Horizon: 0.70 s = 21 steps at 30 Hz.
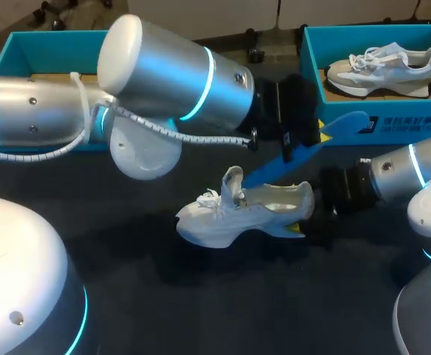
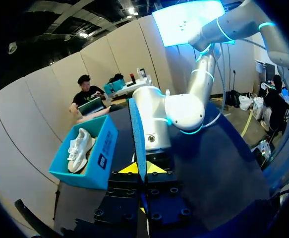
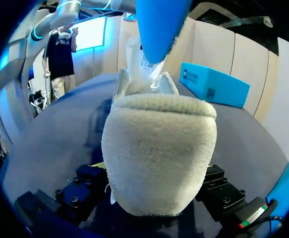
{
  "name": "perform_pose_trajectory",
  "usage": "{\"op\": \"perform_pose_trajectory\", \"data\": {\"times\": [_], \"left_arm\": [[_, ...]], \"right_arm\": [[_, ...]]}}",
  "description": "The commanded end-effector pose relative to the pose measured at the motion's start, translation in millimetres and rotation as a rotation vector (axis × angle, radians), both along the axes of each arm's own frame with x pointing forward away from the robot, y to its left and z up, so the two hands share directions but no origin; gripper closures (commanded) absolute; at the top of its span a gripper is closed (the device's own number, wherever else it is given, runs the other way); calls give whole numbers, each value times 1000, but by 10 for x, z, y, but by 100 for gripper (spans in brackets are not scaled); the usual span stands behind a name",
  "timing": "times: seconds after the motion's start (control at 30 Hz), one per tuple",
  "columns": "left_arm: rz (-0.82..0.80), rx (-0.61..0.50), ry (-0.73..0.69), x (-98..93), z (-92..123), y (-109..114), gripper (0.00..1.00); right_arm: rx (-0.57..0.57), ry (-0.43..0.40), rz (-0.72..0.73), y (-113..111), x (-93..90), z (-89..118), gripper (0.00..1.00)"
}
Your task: Take the shoe out of the shoebox, open the shoe tongue, remove and reinsert the insole, then place the shoe into the shoebox
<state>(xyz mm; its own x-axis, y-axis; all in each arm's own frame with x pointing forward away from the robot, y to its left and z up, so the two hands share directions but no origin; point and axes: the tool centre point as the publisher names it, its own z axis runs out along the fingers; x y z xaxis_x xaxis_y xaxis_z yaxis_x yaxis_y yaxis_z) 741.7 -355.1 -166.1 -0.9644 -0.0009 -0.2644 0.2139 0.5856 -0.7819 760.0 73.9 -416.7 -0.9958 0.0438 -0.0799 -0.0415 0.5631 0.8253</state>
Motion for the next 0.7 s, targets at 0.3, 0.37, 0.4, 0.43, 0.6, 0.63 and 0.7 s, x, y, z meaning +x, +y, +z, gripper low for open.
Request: {"op": "perform_pose_trajectory", "data": {"times": [0.3, 0.37, 0.4, 0.43, 0.6, 0.63, 0.7], "left_arm": [[-77, -91, 86, -28, 333, 28, 100], [-95, -122, 104, -38, 402, 18, 100], [-113, -141, 117, -41, 428, 13, 100], [-122, -151, 125, -42, 453, 8, 100], [-175, -244, 178, -2, 574, 5, 100], [-189, -260, 183, -3, 598, -1, 100], [-227, -300, 205, -4, 653, -22, 100]], "right_arm": [[-3, -1, -2, 11, -7, -2, 100], [-3, -1, -2, 11, -7, -2, 100], [-3, -1, -2, 11, -7, -2, 100], [-3, -1, -2, 11, -7, -2, 100], [-3, -1, -2, 11, -7, -2, 100], [-3, -1, -2, 11, -7, -2, 100], [-3, -1, -2, 11, -7, -2, 100]]}}
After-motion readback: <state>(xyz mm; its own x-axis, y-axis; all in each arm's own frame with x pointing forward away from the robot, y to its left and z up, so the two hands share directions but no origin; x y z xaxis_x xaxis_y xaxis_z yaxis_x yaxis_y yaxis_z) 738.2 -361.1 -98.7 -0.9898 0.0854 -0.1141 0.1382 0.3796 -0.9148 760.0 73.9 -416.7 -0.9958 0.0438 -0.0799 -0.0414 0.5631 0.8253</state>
